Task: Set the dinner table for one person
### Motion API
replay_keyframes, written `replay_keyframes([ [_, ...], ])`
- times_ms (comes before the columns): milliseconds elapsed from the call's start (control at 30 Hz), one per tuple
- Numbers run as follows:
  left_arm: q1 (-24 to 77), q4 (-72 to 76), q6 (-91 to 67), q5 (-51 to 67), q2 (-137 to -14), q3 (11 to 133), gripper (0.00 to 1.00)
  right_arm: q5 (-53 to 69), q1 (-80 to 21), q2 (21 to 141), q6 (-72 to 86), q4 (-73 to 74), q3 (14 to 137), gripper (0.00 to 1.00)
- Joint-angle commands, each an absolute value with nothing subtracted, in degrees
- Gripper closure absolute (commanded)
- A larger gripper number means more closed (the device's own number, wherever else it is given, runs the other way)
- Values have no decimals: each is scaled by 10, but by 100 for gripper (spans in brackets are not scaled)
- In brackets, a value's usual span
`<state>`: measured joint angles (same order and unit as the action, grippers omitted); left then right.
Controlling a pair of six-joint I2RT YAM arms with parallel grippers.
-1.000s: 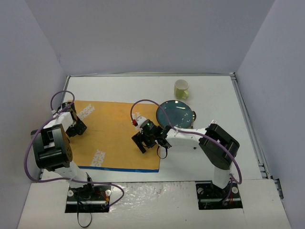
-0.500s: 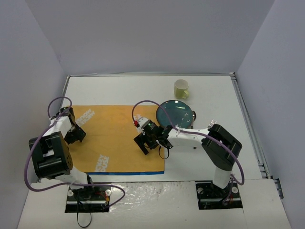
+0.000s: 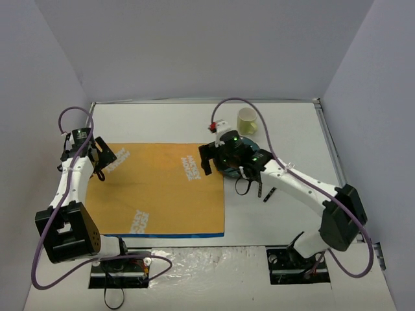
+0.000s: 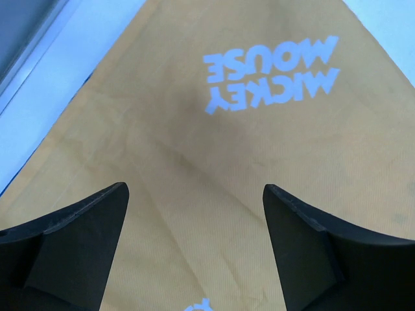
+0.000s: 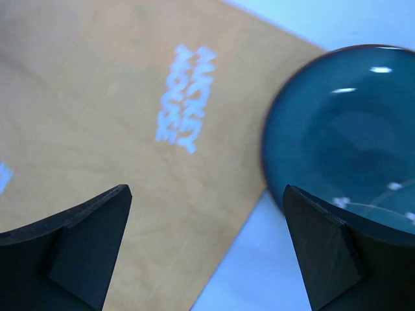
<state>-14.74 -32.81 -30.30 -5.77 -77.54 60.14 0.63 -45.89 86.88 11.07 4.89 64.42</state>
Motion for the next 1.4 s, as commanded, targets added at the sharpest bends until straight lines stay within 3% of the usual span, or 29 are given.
replay_keyframes([
  [0,-142,-268,-252,-3,-779,592,19,5,-355,773,194,-12,594,0],
  [267,-140,-283,-228,47,-706,575,17,126,-219,681,269,-79,460,0],
  [367,-137,-310,-215,54,-659,574,12,182,-149,674,356,-99,404,0],
  [633,-104,-312,-193,34,-596,544,5,183,-134,665,460,-221,289,0],
  [900,-101,-157,-234,59,-747,544,5,118,-138,633,427,-184,333,0],
  [1133,-102,-142,-249,46,-857,580,5,130,-140,625,403,-166,344,0],
  [1367,-103,-129,-254,34,-893,561,5,132,-140,605,403,-170,318,0],
])
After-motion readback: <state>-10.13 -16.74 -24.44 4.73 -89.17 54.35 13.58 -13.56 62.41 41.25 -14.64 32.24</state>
